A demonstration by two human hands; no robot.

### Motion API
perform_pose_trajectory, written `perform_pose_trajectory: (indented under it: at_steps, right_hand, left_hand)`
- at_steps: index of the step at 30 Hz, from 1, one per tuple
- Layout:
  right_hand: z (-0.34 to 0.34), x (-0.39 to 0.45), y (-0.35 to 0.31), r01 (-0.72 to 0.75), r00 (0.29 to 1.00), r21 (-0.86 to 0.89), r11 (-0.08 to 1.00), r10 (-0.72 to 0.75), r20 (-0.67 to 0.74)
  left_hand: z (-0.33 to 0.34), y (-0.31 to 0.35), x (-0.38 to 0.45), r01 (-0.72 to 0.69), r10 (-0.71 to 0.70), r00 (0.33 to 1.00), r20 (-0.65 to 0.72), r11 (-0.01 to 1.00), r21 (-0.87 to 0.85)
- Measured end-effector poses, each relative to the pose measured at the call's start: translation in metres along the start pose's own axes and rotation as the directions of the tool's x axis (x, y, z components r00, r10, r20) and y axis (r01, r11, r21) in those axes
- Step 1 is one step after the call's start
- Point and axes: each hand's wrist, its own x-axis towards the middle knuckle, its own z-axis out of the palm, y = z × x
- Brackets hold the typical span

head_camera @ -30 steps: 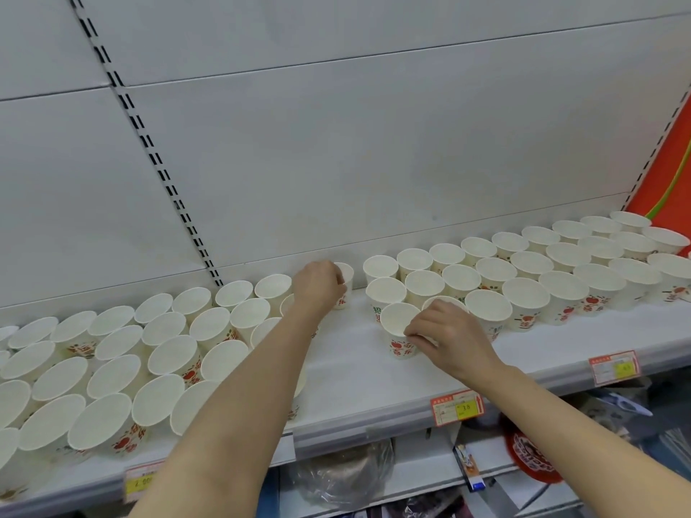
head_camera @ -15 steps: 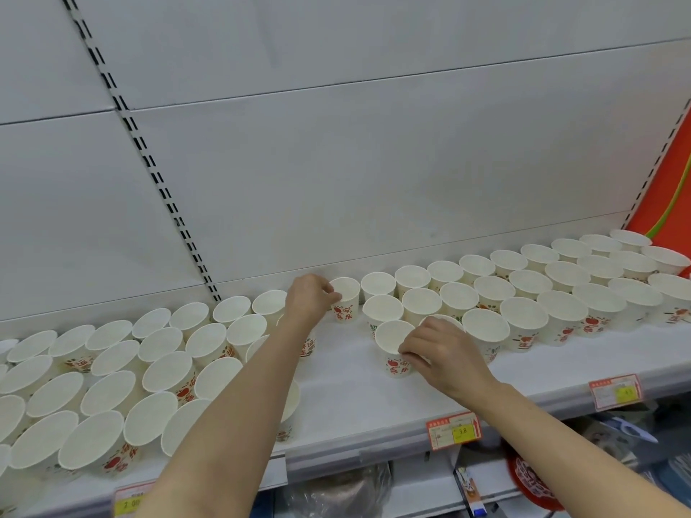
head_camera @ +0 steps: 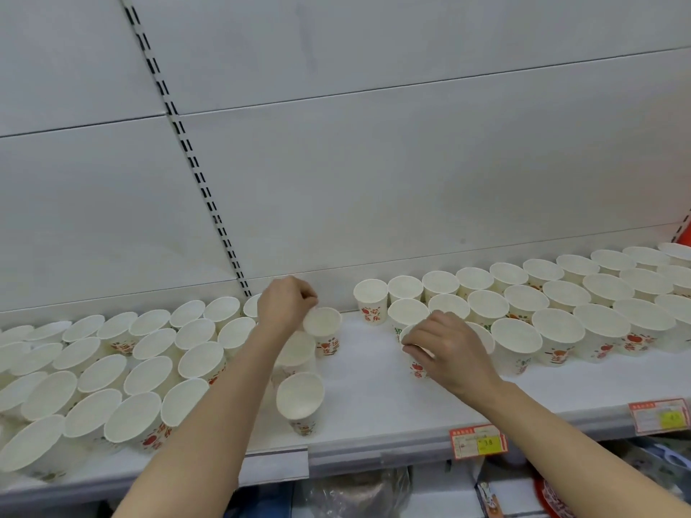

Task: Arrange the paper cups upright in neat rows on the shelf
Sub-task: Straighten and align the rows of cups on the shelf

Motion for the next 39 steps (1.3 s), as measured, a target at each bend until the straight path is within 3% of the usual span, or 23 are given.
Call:
perform_pose_trajectory:
  at_steps: [2, 4, 7, 10, 18, 24, 27, 33, 39]
  right_hand:
    - [0.011, 0.016, -0.011, -0.006, 1.000, 0.031, 0.999, 0.005, 0.023]
    - [0.023, 0.035, -0.027, -0.139, 0.987, 0.084, 0.987, 0.132, 0.087]
    - [0.041, 0.068, -0.044, -0.505, 0.841, 0.134, 0.853, 0.451, 0.299]
    - [0.063, 0.097, -0.047, -0.663, 0.711, 0.086, 0.744, 0.590, 0.384]
    - [0.099, 0.117, -0.046, -0.718, 0.586, -0.111, 0.687, 0.683, 0.435]
    - [0.085, 0.109, -0.033, -0.791, 0.503, -0.105, 0.603, 0.738, 0.451]
    - [0.061, 0.105, -0.018, -0.814, 0.494, -0.103, 0.572, 0.774, 0.396]
    - [0.038, 0.086, -0.008, -0.763, 0.531, -0.220, 0.607, 0.784, 0.321]
    - [0.043, 0.082, -0.008, -0.690, 0.581, -0.295, 0.661, 0.749, 0.318]
  left_hand:
    - [-0.007, -0.015, -0.010, 0.018, -0.018, 1.000, -0.016, 0.999, 0.029]
    - [-0.013, -0.027, -0.019, 0.032, -0.031, 0.999, -0.037, 0.999, 0.040]
    - [-0.021, -0.037, -0.023, 0.065, -0.063, 0.996, -0.064, 0.997, 0.029]
    - [-0.024, -0.043, -0.020, 0.092, -0.090, 0.993, -0.073, 0.995, 0.034]
    - [-0.015, -0.047, 0.004, 0.129, -0.127, 0.991, -0.050, 0.991, 0.039]
    - [0.004, -0.040, 0.032, 0.101, -0.102, 0.995, -0.001, 0.986, 0.130]
    - [0.013, -0.036, 0.042, 0.116, -0.125, 0.991, 0.038, 0.976, 0.186]
    - [0.023, -0.037, 0.051, 0.165, -0.177, 0.984, 0.020, 0.947, 0.276]
    - [0.020, -0.033, 0.048, 0.165, -0.170, 0.985, 0.007, 0.963, 0.214]
